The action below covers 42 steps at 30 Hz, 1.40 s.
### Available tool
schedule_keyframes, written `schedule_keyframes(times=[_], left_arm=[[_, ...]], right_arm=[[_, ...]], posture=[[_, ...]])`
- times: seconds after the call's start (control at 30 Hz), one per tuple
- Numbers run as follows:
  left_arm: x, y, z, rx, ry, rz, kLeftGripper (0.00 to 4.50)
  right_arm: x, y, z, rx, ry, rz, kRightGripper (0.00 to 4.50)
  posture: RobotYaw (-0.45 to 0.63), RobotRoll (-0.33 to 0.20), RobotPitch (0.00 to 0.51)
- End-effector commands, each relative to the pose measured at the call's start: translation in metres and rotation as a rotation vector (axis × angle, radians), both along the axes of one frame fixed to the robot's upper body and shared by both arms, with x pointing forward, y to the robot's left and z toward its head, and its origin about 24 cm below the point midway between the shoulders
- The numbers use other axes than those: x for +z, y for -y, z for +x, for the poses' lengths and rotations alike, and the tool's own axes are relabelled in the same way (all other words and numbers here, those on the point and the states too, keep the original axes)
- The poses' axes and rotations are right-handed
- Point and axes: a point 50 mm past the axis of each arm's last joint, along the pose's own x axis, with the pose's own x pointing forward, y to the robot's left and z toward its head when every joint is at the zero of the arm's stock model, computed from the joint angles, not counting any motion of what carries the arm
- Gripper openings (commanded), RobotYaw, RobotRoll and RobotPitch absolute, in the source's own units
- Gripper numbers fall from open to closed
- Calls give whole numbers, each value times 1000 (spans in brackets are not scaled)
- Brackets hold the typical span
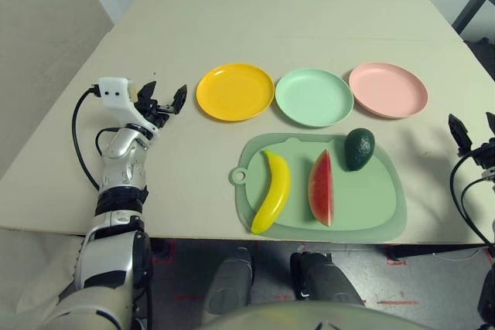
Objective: Place the fruits into color-matched plates.
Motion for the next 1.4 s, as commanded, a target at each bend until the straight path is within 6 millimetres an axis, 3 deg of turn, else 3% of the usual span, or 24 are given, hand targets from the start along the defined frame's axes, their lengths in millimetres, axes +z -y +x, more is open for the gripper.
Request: schedule_keyframes(times=[0.03, 0.33, 0.5, 0.67, 0.77, 0.9, 1.03, 1.2, 1.4], left_arm=[[1, 2, 2, -4, -8, 16, 4457], [5, 5, 0, -91, 7, -8, 4457], [6, 17, -21, -513, -35, -22, 4457], [22, 25, -50, -943, -98, 49, 4457], [21, 35, -60, -1107, -173, 116, 4457], [24, 47, -60, -1220, -180, 88, 4457], [25, 56, -58, -1284, -191, 108, 4457], [23, 62, -58, -1322, -202, 118, 4457], [21, 60, -67, -1310, -209, 101, 4457]], right_arm=[[-1, 1, -1, -18, 9, 18, 4500], [6, 7, 0, 12, -18, -36, 4500], [26, 11, 0, 77, -27, -114, 4500], [83, 3, 9, 216, -92, -366, 4500], [114, -21, 15, 379, -128, -565, 4500], [137, -65, 22, 605, -192, -857, 4500], [132, -110, 19, 920, -273, -1139, 4500], [130, -137, 25, 1165, -294, -1632, 4500], [132, -169, 42, 1350, -191, -1806, 4500]], posture=[[33, 0, 122], [4, 0, 105], [-3, 0, 95], [-28, 0, 128], [-58, 0, 140], [-101, 0, 142], [-109, 0, 145], [-85, 0, 144], [-51, 0, 147]])
